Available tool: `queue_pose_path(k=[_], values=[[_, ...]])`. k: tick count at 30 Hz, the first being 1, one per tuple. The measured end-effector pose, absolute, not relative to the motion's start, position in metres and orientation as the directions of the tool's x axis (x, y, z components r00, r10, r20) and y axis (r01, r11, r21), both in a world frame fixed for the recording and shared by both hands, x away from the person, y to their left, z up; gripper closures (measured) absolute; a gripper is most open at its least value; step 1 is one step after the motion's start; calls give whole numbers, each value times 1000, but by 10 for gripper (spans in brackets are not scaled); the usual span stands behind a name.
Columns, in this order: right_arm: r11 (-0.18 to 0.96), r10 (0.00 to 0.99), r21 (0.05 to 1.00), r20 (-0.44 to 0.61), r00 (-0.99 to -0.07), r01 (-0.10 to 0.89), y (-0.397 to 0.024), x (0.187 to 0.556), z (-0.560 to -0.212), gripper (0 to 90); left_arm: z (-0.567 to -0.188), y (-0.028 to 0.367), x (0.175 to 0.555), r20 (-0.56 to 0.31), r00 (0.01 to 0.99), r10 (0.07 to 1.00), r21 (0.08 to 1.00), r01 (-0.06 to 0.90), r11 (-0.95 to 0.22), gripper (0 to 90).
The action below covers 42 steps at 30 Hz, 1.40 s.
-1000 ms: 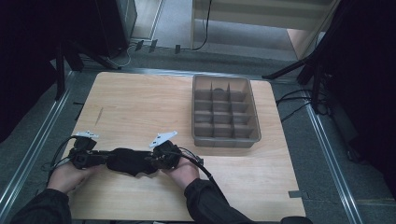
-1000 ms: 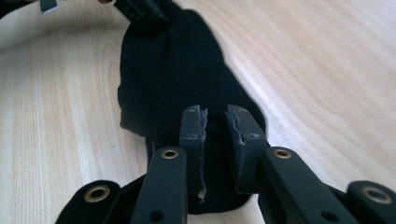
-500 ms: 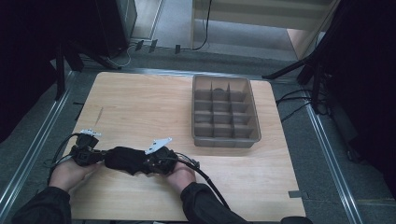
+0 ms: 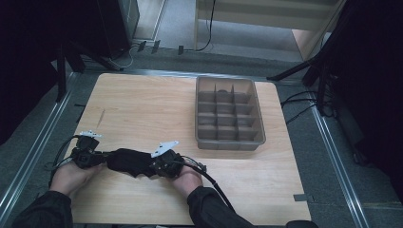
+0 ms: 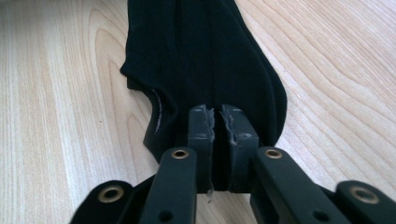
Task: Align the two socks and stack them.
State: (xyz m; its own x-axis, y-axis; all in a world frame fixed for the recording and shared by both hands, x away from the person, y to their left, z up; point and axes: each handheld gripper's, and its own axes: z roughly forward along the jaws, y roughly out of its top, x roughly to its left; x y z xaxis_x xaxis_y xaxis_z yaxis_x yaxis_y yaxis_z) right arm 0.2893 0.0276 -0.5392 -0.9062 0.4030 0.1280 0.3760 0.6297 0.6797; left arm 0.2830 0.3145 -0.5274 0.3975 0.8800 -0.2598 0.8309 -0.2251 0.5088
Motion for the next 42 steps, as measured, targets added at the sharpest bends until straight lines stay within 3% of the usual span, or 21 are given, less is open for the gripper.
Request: queue_pose_path(k=[6, 13, 18, 21, 23, 31, 42], values=[[636, 404, 676, 119, -907, 372, 29, 289, -538, 806, -526, 317, 281, -263, 392, 882, 527, 824, -209, 568], [638, 399, 679, 112, -910, 363, 29, 289, -539, 802, -528, 314, 280, -254, 409, 876, 535, 814, -225, 514], [633, 397, 685, 114, -911, 361, 29, 290, -540, 797, -528, 308, 280, -267, 409, 873, 524, 822, -226, 628], [627, 396, 692, 114, -911, 358, 30, 290, -540, 794, -526, 305, 283, -260, 411, 874, 495, 834, -245, 767], [625, 396, 694, 114, -911, 358, 30, 290, -540, 787, -523, 302, 284, -240, 417, 877, 479, 836, -266, 814], [610, 390, 698, 147, -909, 374, 29, 293, -538, 734, -512, 304, 281, -306, 407, 860, 478, 848, -231, 820], [586, 348, 738, 144, -926, 335, 42, 298, -519, 665, -493, 302, 278, -311, 429, 848, 491, 837, -243, 819]])
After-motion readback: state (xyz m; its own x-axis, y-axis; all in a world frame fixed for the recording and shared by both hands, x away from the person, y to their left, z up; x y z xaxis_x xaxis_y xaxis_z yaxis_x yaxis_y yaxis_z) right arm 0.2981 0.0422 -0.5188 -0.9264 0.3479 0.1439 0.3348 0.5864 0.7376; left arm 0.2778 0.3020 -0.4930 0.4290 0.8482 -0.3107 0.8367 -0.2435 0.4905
